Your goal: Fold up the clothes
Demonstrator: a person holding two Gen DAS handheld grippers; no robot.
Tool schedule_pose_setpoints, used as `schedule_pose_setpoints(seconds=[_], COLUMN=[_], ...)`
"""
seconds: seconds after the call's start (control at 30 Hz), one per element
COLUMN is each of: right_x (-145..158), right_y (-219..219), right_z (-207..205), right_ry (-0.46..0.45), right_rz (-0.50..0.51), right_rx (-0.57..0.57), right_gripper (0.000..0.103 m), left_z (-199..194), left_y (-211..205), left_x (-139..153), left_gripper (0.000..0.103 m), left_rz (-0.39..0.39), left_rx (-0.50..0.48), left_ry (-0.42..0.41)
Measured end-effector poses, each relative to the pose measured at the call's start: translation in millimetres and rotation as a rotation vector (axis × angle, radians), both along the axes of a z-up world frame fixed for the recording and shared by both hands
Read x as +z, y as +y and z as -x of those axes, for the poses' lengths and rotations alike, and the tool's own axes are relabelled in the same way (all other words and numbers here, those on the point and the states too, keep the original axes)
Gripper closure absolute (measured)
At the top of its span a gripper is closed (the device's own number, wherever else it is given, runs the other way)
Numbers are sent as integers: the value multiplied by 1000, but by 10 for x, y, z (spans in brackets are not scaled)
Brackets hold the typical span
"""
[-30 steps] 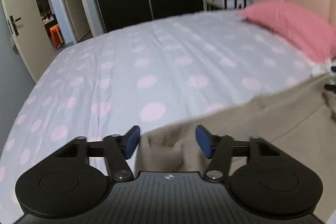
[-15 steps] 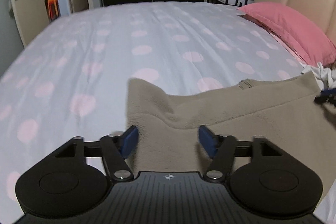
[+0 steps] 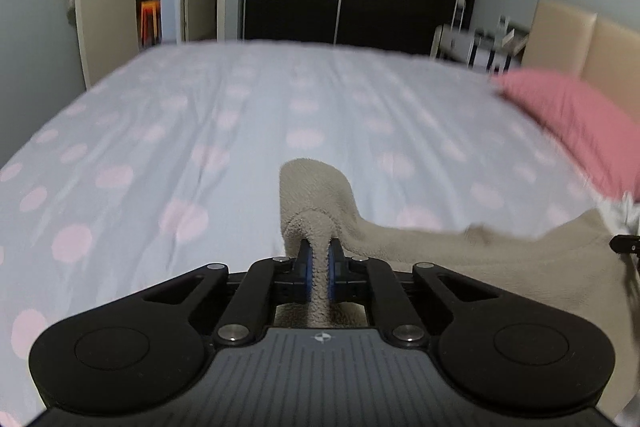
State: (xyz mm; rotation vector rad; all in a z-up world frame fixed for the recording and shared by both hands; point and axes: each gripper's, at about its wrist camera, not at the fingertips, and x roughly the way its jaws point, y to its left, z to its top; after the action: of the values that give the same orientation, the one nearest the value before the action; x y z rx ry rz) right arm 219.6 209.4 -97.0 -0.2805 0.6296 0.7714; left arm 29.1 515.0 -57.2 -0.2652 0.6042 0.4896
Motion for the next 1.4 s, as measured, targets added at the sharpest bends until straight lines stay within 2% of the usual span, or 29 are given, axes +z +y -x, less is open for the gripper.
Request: schedule_pose_setpoints(seconds=[0.1, 0.17, 0.27, 0.37, 0.5, 0.6, 0.73, 0.8, 0.83, 0.87, 1.0, 1.1, 1.17, 1.23, 1.33, 1.4], right_x=[92, -27, -387, -730, -937, -1023, -986, -878, -794, -704, -344, -175, -67, 8, 29, -39], right_y=[93, 237, 416, 482, 455, 443, 468, 385, 298, 203, -222, -488, -664, -811, -1017, -1123], right_z=[-53, -145, -273, -358, -478, -524, -504, -513, -514, -514, -376, -180, -47, 84, 173, 178], right_ry=[-44, -40, 15, 87, 144, 159, 149, 164, 166, 167, 182, 269, 329, 328, 343, 389], right_rz=[-35, 3, 95, 155, 145, 134, 148, 125, 100, 72, 20, 25, 31, 55, 37, 4], right_rx=[-20, -33, -50, -70, -84, -94, -101, -118, -133, -149, -130, -36, 29, 56, 28, -14], right_gripper=[98, 98, 98, 97, 96, 96, 94, 84, 73, 70, 70, 70, 67, 66, 65, 65], left_z=[-120, -289, -480, -533, -539, -566, -570, -489, -420, -341, -29, 154, 225, 267, 314, 325], left_y=[109, 160, 213, 259, 298, 280, 231, 230, 211, 187, -23, -263, -424, -574, -705, -724], left_x=[-31, -204, -566, -848, -1078, -1180, -1065, -908, -817, -722, -414, -273, -232, -219, -265, -315], left_gripper=[98, 98, 98, 97, 93, 90, 86, 85, 83, 82, 81, 80, 72, 57, 57, 57], left_rz=[14, 11, 30, 59, 85, 75, 44, 44, 34, 22, 13, 33, 33, 17, -2, 12], left_rx=[43, 49, 62, 66, 67, 73, 82, 81, 80, 78, 18, -49, -101, -145, -159, -152], left_ry=[-4, 57, 163, 206, 238, 261, 283, 256, 242, 227, 190, 194, 228, 266, 295, 308])
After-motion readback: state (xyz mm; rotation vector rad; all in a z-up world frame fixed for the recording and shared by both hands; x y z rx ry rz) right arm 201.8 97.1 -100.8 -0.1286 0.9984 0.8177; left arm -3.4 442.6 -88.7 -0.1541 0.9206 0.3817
